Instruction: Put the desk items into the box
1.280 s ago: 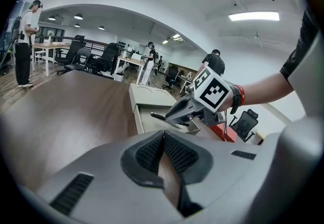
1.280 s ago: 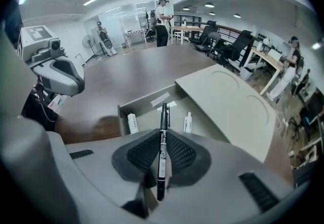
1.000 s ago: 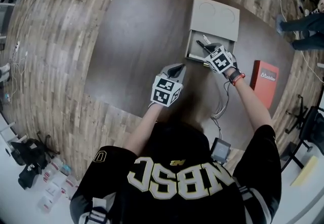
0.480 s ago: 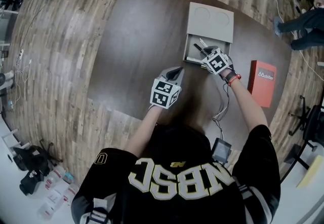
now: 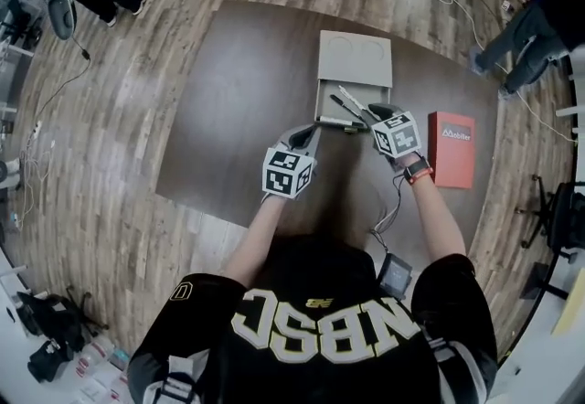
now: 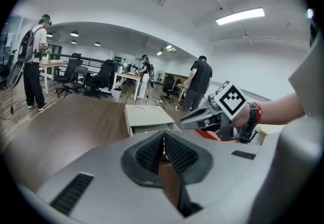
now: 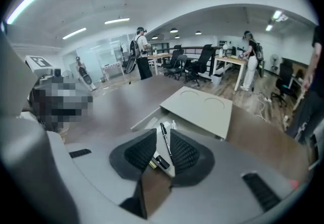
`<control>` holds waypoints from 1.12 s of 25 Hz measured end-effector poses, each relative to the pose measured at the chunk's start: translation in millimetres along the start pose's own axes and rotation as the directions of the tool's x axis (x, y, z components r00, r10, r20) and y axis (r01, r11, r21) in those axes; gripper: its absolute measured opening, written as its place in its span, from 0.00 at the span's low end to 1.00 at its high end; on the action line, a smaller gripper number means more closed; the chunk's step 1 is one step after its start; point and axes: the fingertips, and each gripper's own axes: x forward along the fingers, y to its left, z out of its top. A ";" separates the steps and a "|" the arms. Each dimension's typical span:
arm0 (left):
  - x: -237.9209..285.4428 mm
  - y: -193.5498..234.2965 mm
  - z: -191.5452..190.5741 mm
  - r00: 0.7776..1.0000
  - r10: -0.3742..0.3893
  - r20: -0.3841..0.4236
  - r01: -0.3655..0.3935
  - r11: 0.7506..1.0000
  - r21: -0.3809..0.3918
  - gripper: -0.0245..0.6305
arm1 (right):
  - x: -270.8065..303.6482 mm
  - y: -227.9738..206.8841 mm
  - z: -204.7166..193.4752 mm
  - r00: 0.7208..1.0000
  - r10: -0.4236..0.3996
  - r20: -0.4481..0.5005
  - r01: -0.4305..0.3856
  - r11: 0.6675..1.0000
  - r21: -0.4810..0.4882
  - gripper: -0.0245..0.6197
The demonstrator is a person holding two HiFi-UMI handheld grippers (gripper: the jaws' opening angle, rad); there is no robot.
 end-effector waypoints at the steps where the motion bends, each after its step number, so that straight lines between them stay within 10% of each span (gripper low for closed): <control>1: -1.8 -1.0 6.5 1.000 0.001 0.013 -0.002 1.000 0.011 0.06 | -12.2 -0.8 2.0 0.999 -0.019 0.033 0.018 0.999 0.031 0.17; 11: -25.7 -38.5 57.9 0.985 -0.014 0.170 -0.003 0.995 0.099 0.06 | -133.0 -1.0 1.3 0.915 -0.248 0.317 0.155 0.944 0.291 0.08; 28: -64.3 -85.4 74.0 0.955 -0.013 0.296 -0.035 0.987 0.157 0.06 | -201.8 53.1 -5.4 0.822 -0.350 0.449 0.215 0.921 0.325 0.05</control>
